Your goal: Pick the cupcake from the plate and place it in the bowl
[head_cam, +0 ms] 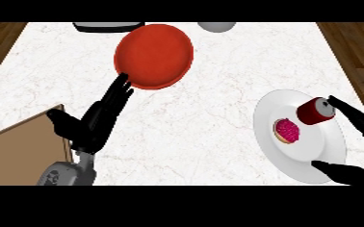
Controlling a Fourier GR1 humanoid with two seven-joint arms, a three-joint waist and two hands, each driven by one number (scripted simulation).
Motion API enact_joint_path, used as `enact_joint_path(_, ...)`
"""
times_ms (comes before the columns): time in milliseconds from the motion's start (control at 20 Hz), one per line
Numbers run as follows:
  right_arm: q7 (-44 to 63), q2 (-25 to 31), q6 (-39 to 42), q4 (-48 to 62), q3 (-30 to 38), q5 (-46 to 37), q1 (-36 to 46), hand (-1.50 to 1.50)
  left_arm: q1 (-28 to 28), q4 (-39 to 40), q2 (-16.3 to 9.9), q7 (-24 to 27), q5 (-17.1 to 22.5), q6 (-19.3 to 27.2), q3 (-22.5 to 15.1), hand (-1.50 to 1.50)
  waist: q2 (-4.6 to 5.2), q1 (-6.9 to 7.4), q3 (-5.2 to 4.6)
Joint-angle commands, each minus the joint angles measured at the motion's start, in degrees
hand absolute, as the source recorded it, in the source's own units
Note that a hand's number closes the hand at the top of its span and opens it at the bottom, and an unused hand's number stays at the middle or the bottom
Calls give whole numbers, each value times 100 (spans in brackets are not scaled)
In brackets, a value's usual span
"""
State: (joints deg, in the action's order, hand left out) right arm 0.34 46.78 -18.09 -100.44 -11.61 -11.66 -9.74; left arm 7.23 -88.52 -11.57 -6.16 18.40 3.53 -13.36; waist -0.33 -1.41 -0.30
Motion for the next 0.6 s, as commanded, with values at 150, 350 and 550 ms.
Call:
enact_joint_path(150, 3135, 675, 869, -1016, -487, -918, 380, -150, 132, -49, -28, -106, -22, -114, -34, 0, 43, 202, -1)
enact_joint_path(350, 4603, 688, 1905, -1486, -777, -625, 1063, -150, 119, 74, 228, 10, -146, -53, -223, 0, 56, 272, 8)
enact_joint_path(550, 5470, 167, 2530, -1212, -1034, -302, 1773, -150, 48, -229, 180, -192, -73, -136, -197, 0, 48, 288, 23)
